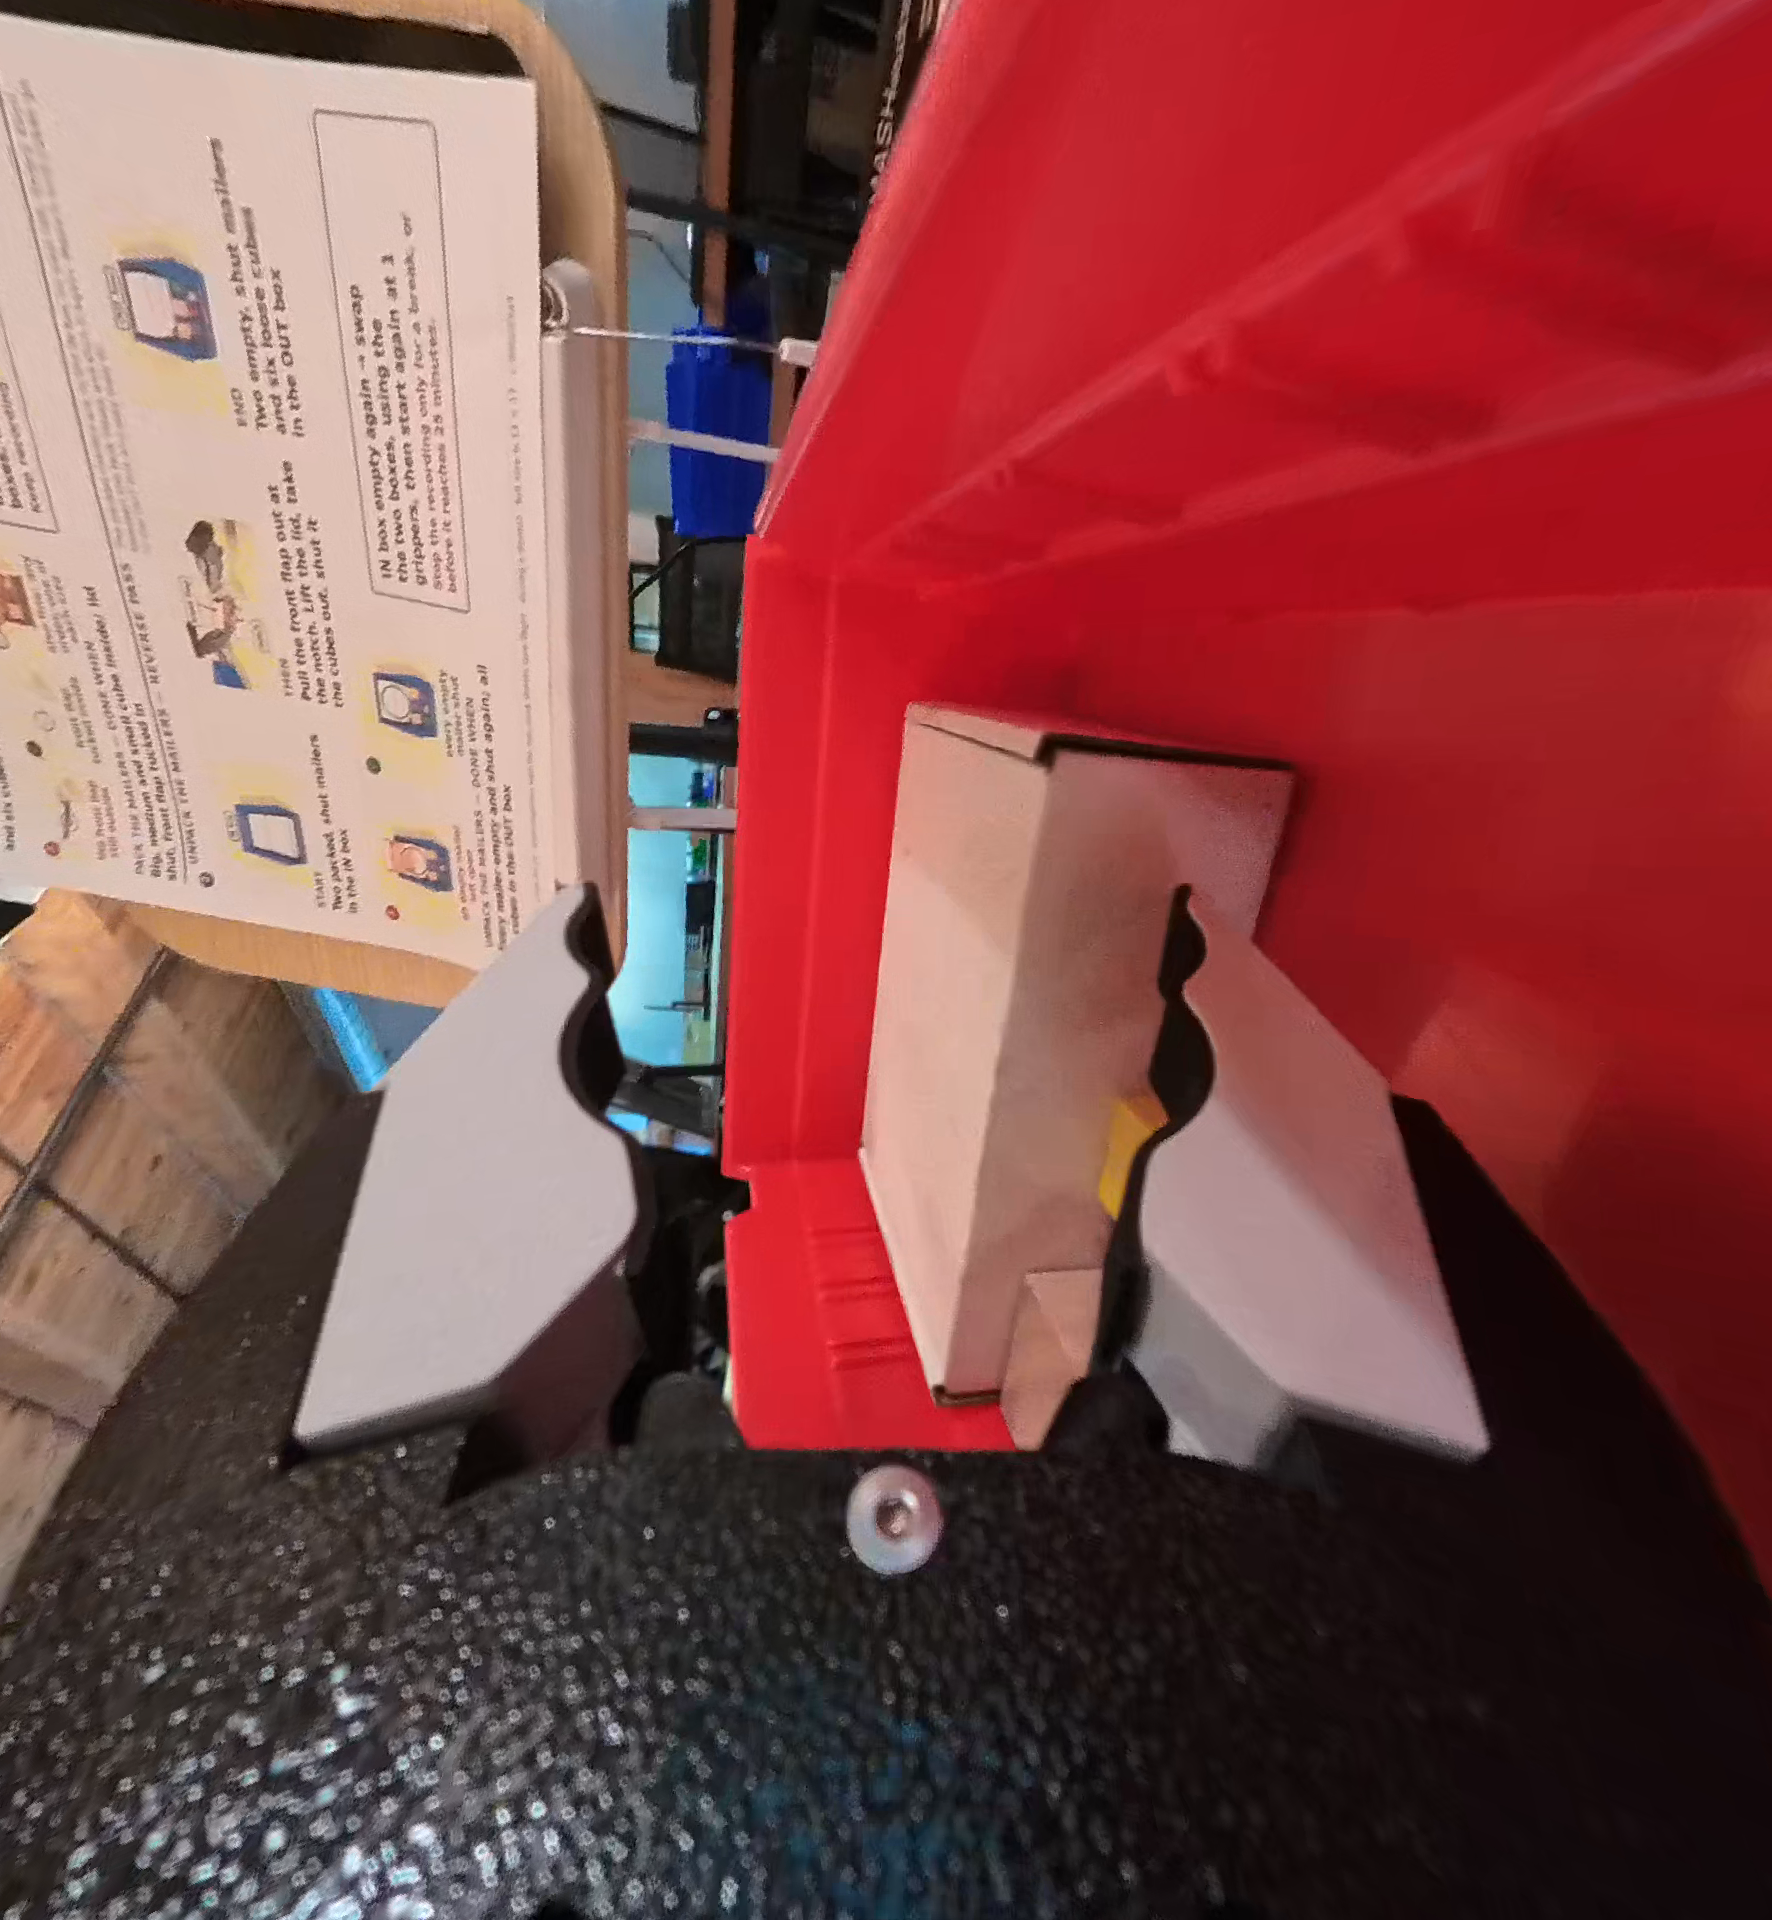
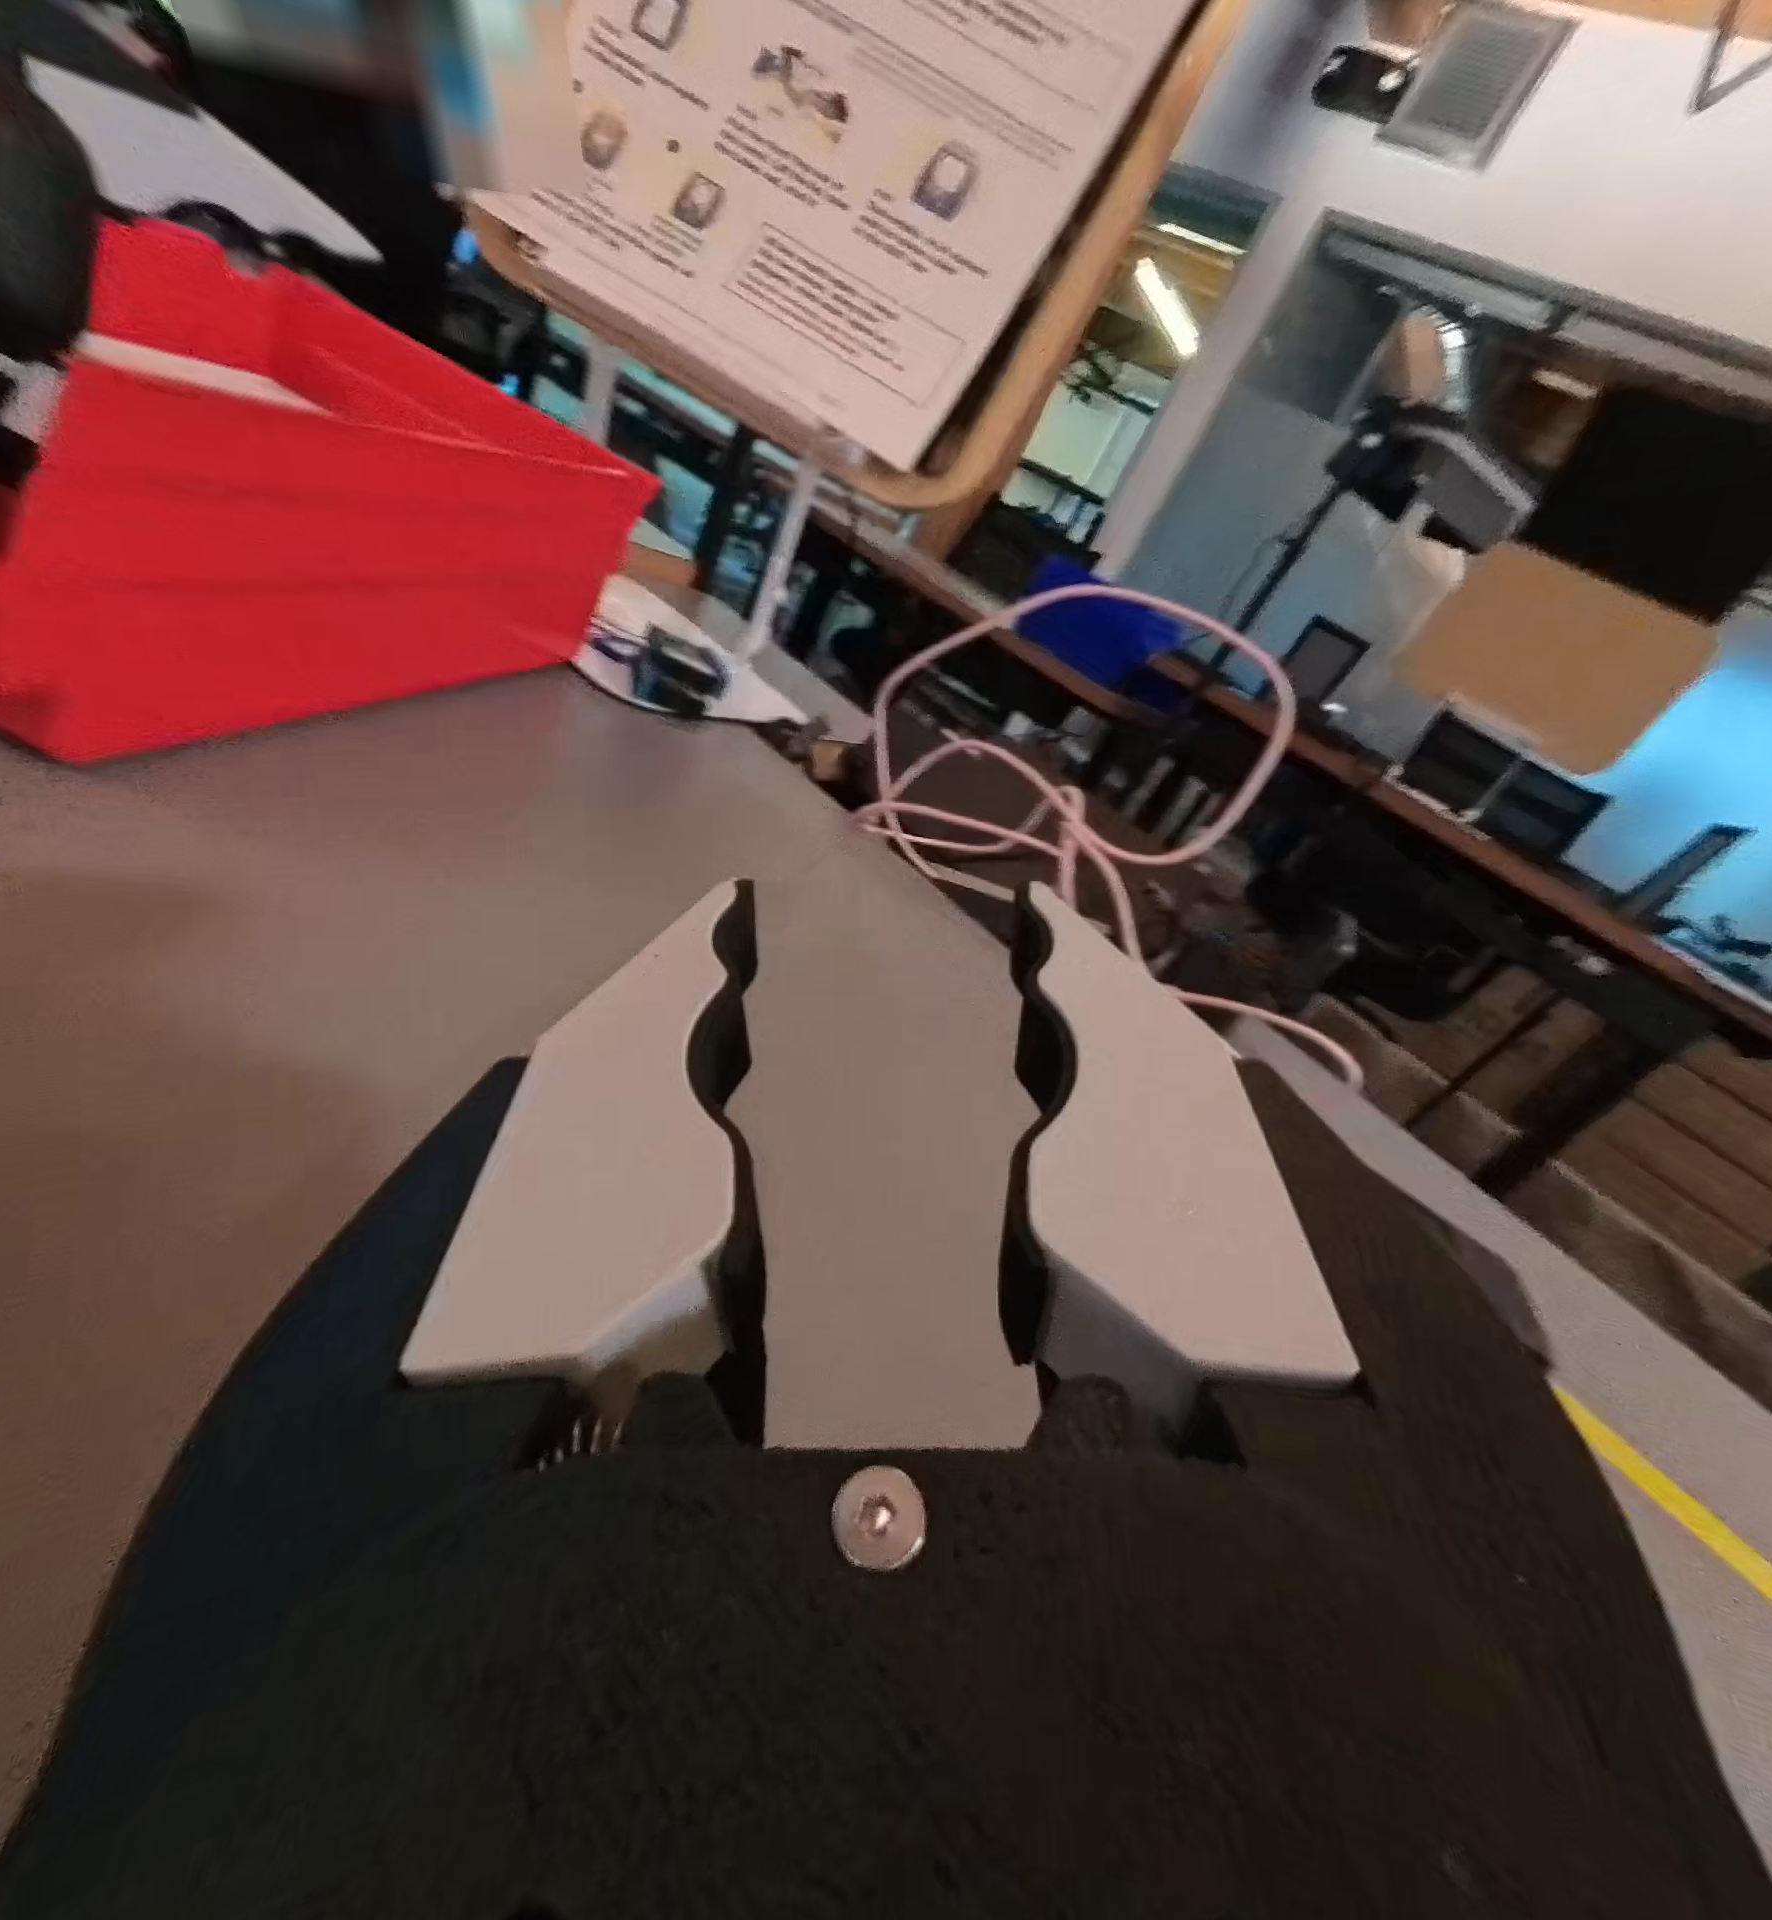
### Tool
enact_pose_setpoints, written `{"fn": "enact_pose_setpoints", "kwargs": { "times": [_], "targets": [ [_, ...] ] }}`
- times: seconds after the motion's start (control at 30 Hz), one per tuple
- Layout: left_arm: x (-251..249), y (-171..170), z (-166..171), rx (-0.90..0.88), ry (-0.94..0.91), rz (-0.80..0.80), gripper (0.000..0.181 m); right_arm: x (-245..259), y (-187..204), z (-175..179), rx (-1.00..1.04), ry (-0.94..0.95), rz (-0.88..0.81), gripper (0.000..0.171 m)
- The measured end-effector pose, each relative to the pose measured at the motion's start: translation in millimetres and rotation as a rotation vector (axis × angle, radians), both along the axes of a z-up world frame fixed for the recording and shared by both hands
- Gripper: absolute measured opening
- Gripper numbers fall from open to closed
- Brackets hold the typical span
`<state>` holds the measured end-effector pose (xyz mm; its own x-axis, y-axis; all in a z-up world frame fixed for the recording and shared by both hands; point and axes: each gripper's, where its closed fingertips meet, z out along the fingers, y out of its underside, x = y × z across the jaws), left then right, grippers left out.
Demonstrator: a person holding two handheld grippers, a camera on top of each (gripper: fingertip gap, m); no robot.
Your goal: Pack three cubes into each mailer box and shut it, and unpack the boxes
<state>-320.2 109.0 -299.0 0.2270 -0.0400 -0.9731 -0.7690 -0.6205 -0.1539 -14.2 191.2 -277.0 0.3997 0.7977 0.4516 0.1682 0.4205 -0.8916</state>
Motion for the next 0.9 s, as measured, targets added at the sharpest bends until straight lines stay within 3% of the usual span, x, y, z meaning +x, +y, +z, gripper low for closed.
{"fn": "enact_pose_setpoints", "kwargs": {
  "times": [0.1,0.3,0.47,0.7,0.9],
  "targets": [
    [12,-4,-5,-0.001,-0.059,-0.067,0.106,-34,-30,1,0.0,-0.081,0.076,0.047],
    [47,-27,-14,-0.022,-0.144,-0.246,0.107,-82,-60,0,-0.07,-0.062,0.212,0.042],
    [67,-54,-24,-0.063,-0.285,-0.331,0.116,-106,-59,-11,-0.156,-0.063,0.241,0.041],
    [91,-102,-25,-0.094,-0.29,-0.427,0.112,-125,-59,-19,-0.146,-0.106,0.257,0.04],
    [75,-98,-31,-0.171,-0.294,-0.375,0.114,-164,-34,-16,-0.241,-0.076,0.212,0.035]
  ]
}}
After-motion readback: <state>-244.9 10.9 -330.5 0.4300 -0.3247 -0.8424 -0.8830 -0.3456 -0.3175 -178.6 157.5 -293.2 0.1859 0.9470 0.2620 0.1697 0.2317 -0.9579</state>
